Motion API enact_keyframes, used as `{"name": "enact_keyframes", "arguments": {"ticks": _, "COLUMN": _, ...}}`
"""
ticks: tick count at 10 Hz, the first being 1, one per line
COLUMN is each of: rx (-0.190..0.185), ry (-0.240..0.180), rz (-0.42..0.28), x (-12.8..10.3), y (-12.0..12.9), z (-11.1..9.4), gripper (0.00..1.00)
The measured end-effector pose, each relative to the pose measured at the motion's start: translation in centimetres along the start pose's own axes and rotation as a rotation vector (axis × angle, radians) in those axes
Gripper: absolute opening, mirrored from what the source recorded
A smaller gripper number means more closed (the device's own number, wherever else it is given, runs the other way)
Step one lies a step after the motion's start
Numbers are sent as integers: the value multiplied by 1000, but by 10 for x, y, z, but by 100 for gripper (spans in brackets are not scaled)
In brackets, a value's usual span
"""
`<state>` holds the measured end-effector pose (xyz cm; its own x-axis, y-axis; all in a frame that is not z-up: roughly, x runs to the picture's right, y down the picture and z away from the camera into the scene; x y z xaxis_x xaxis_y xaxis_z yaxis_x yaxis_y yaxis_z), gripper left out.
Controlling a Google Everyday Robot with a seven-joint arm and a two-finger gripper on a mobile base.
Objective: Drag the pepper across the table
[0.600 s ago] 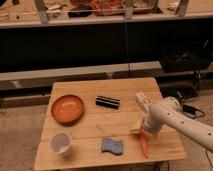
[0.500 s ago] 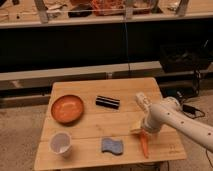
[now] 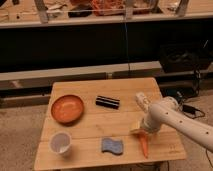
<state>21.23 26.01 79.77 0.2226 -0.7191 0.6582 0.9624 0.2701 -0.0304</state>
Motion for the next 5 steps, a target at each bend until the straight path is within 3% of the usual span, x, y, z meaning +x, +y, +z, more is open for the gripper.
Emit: {"name": "enact_keyframes", "arguments": {"ticks": 5, "rx": -4, "ry": -1, "rz": -5, "x": 2, "y": 0, "z": 3, "gripper": 80}}
